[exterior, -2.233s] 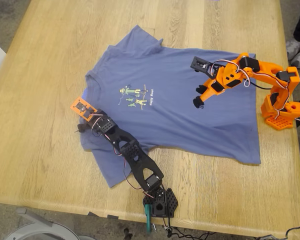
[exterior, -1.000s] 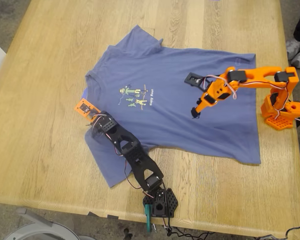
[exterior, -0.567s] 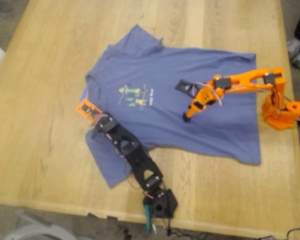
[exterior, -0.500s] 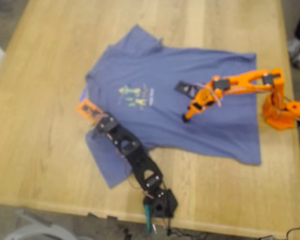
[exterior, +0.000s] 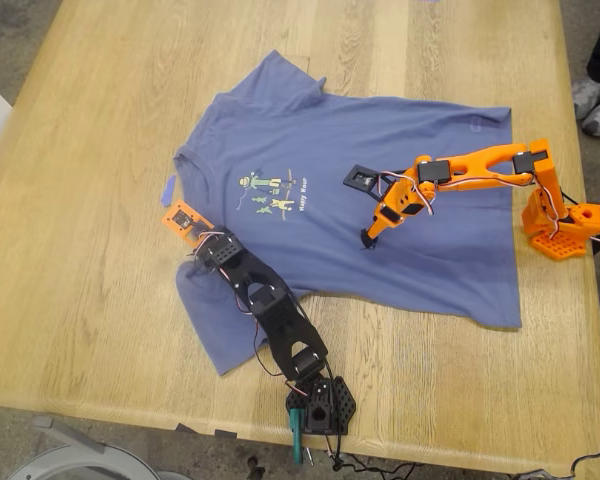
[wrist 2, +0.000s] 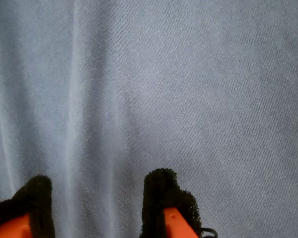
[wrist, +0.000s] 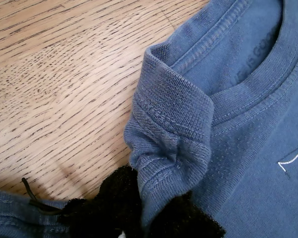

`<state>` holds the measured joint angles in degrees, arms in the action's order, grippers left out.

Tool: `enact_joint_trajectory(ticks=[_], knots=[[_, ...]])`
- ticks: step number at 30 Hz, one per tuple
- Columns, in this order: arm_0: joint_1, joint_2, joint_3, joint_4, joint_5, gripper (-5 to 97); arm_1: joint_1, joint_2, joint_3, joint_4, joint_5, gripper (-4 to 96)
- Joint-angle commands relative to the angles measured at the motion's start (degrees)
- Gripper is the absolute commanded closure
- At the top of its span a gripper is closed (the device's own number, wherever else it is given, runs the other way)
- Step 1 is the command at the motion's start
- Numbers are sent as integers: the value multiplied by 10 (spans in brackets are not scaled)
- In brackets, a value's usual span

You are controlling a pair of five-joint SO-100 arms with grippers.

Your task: Fold a T-shirt

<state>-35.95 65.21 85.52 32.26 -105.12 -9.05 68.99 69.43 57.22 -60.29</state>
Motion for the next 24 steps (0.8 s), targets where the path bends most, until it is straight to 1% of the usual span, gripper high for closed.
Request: enact_joint_trajectory(ticks=[1, 8, 12, 17, 19, 21, 22, 23, 24], knots=[[14, 73, 0, -2, -3, 917, -2, 3, -10, -8, 1, 602], [14, 92, 3, 5, -4, 916, 2, -47, 1, -66, 9, 602], [13, 105, 8, 9, -4, 916, -1, -77, 1, -96, 13, 582], [13, 134, 39, 9, -4, 915, -1, -145, -55, -101, 7, 580], [12, 145, 51, 9, -4, 915, 1, -192, -119, -79, 3, 580], [12, 154, 59, 9, -4, 914, 4, -264, -229, -40, 1, 583], [12, 158, 60, 8, -4, 914, 4, -316, -315, -5, -1, 584], [12, 162, 61, 8, -4, 914, 5, -389, -438, 41, -4, 587], [12, 164, 62, 8, -4, 914, 5, -482, -606, 98, -15, 596]])
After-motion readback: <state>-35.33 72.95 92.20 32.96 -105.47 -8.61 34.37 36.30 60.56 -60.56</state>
